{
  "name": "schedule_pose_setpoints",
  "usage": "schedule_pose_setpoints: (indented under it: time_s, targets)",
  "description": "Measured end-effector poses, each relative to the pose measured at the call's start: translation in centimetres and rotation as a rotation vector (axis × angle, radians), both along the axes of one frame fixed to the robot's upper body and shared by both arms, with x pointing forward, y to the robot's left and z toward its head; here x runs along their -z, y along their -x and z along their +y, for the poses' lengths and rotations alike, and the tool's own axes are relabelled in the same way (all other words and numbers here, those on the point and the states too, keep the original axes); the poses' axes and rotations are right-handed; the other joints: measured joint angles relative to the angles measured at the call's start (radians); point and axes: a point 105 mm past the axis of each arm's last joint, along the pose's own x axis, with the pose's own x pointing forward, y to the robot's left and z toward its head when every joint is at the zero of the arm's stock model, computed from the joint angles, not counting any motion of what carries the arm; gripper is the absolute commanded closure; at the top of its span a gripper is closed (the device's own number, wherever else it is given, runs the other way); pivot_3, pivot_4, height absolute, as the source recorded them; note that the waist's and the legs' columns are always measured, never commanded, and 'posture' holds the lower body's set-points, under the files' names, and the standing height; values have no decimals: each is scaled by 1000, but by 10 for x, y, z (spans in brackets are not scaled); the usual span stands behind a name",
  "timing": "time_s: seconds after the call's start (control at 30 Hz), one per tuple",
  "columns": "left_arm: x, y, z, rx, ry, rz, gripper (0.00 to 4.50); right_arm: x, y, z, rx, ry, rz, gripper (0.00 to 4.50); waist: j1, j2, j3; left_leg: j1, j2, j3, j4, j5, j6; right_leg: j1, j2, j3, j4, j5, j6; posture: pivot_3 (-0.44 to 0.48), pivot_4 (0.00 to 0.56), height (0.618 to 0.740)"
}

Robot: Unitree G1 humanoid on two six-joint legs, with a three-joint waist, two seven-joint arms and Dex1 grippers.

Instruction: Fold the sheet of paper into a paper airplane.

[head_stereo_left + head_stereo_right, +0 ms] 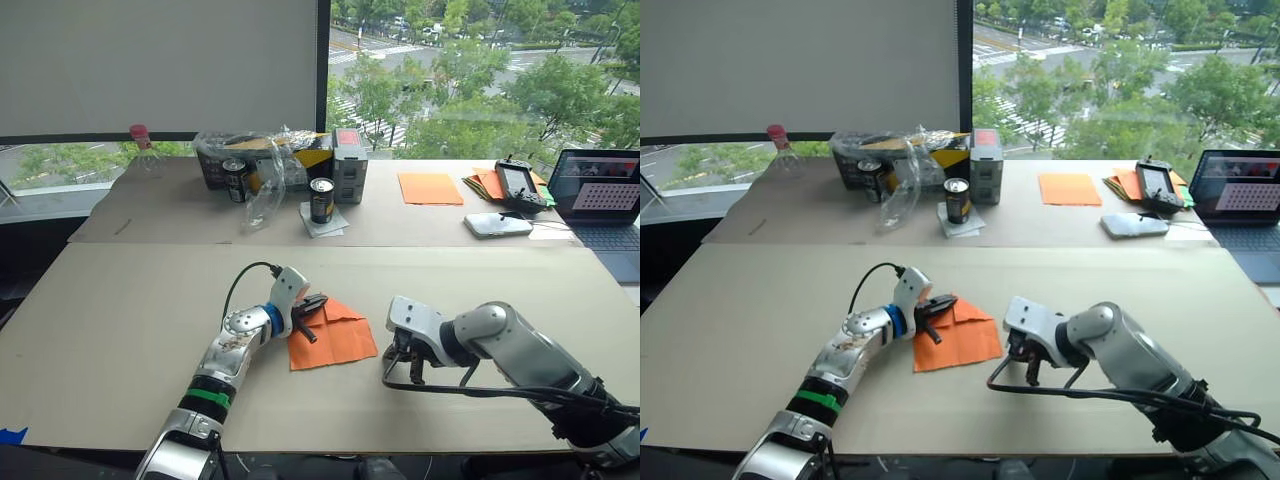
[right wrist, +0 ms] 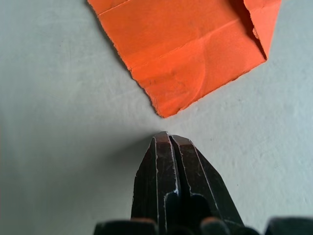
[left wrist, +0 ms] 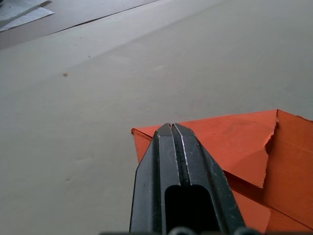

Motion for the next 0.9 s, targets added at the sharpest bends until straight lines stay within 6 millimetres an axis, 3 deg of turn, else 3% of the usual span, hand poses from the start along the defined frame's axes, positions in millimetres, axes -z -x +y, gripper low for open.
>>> schedule_pose_setpoints:
  time_s: [0.23, 0.37, 0.9]
  targets:
    - [2, -2, 5, -25, -6, 5, 4477, 3, -11, 12, -33, 56, -35, 4500, -8, -3, -2, 5, 2, 0, 0, 0, 0, 3, 2, 0, 1, 0, 0, 0, 150, 730]
    - [5, -1, 10, -45, -9, 12, 4477, 5, -13, 21, -42, 46, -36, 4500, -21, -4, -2, 16, 2, 0, -3, 0, 0, 14, 2, 0, -1, -1, 0, 0, 150, 730]
    - [5, 2, 10, -55, -5, 10, 4477, 4, -24, 48, -42, -114, -96, 4500, -23, -4, -3, 15, 2, 0, -8, 0, 0, 13, 1, 0, -3, -2, 0, 0, 150, 730]
